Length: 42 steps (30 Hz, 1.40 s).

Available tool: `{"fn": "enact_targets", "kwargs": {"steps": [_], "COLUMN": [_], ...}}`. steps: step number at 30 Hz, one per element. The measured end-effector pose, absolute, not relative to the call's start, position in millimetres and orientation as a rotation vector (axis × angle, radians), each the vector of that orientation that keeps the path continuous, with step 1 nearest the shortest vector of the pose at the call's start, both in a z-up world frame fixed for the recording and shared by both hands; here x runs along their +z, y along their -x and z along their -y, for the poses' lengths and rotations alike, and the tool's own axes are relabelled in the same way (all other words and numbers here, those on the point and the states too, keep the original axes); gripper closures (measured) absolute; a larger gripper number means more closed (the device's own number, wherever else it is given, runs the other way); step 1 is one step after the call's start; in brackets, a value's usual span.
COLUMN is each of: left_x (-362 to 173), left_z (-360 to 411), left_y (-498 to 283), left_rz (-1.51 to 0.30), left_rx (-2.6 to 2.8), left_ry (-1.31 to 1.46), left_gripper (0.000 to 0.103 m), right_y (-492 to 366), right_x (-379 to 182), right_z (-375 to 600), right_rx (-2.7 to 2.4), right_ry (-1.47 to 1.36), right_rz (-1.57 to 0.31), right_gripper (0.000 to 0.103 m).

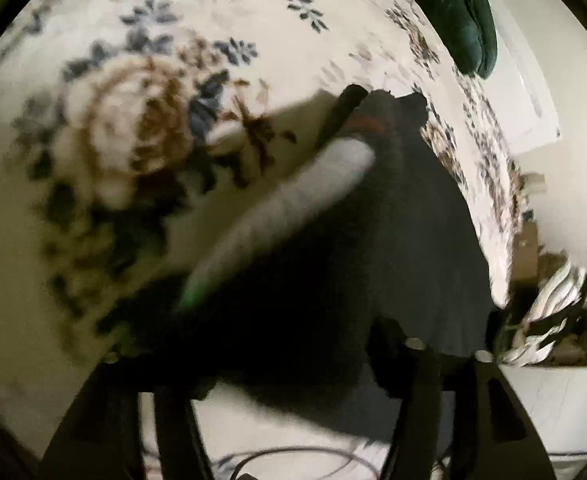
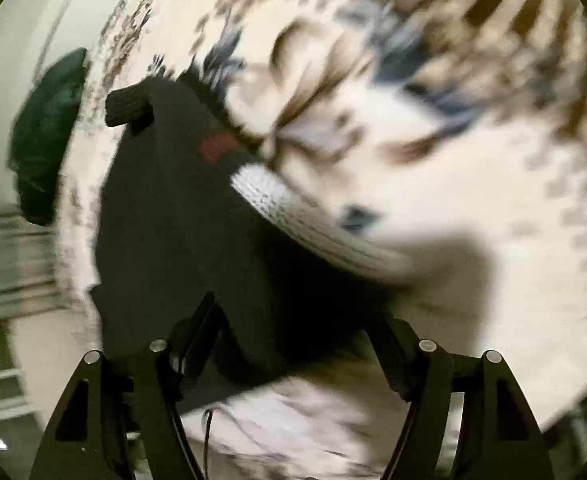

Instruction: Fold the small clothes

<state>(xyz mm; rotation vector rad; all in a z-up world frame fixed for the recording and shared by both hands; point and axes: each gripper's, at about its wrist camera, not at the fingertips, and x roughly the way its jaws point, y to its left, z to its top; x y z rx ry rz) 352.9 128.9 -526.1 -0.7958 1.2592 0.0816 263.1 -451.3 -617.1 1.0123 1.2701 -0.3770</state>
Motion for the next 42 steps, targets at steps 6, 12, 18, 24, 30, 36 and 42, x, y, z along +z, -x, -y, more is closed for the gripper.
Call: {"fn": "enact_targets", "kwargs": {"steps": [6,12,18,24,30,36,42], "left_x": [-474.4,-471.6,-488.9,-490.9,-484.1,-507.4,-535.2], "left_z": [-105.7,-62.8,-5.3,29.8,59.4,106.6,128.0], "left_y": [-326.0,-370.7,-427.2,-443.8,-418.5,-389.1,-376.2], "left_rz": [-1.236,-1.195,-1.222,-1.250,-1.306,-1.387,-1.403], "left_rx": [0.116,0.050,-0.033,-0.089,-0.138,-0.174,-0.144], "left_ry": [0.492,0.375,0.233,0.197,0.135,0.047,-0.082], "left_gripper": [0.016,0.016,0.016,0.016,0.016,0.016,0.016], "right_y": [-300.1,-457.4,-548.0,-536.1,-409.4,-289.2,-271.1], "right_x": [-532.9,-546.5,-595.5,-595.4,-545.8,-588.9,-676.1], "right_z": [462.5,430.0,449.3,511.6,529.8,490.3,459.4], "right_rx": [-0.484,-0.229,-0.355,-0.423,-0.315,-0.301,-0.238], "right_ry": [-0.662,-0.532,-0.361,-0.585,-0.922,-1.175,-1.369], "right_rz": [-1.190,-1.229,-1.339,-1.309,-1.140,-1.145,-1.051], "right_gripper": [0.029,0.029,0.032,0.032,0.009,0.001,0.001]}}
